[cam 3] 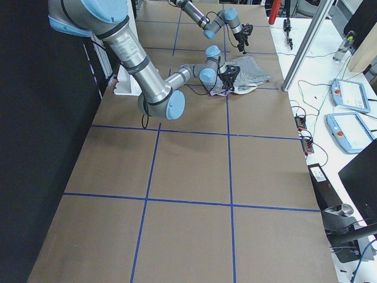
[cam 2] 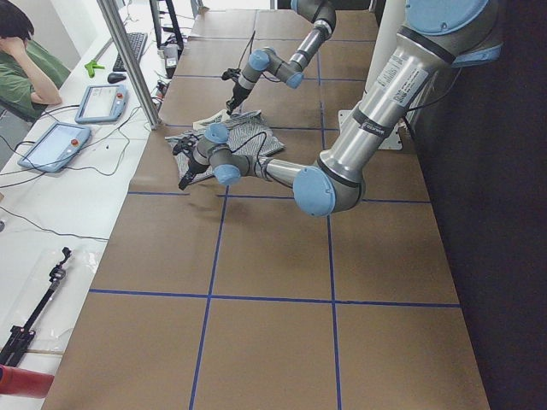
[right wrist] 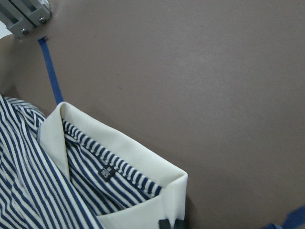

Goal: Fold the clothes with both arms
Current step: 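Drag the collar with the right gripper toward the robot, straightening the shirt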

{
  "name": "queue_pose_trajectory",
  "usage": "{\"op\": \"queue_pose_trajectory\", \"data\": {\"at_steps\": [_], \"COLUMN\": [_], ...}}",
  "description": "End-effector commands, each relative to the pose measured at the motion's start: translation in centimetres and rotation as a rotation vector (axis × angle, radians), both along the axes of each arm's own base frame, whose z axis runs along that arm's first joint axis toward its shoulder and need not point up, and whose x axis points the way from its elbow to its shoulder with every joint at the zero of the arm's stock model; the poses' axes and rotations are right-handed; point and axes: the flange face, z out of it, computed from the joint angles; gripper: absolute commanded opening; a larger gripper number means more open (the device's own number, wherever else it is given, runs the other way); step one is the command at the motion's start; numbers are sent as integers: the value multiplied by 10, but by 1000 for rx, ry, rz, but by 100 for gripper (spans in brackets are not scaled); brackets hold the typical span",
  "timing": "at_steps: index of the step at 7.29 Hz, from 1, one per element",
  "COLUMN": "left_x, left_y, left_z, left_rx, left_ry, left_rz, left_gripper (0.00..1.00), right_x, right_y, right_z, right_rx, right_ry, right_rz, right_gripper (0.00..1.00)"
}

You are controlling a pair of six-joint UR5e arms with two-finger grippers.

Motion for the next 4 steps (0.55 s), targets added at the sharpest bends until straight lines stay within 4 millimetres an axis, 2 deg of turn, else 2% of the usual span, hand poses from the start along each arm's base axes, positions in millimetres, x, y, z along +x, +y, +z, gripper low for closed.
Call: {"op": "queue_pose_trajectory", "data": {"at_steps": [1, 2, 3, 4], "left_x": [-1, -1, -1, -2], "left_y": [2, 2, 2, 5], "left_z": [-9, -10, -11, -10], "left_rx": [13, 14, 15, 16], "left_ry": [12, 13, 14, 16], "left_rz": [0, 0, 0, 0], "left_gripper": [100, 100, 100, 100], "right_x": [29, 51, 65, 66], "right_y": [83, 109, 122, 126], "right_z": [35, 48, 55, 61], "right_rx": [41, 46, 47, 48], "right_ry": [-18, -31, -35, -26], "right_rz": [-18, -25, -33, -31], "right_gripper": [0, 0, 0, 0]}}
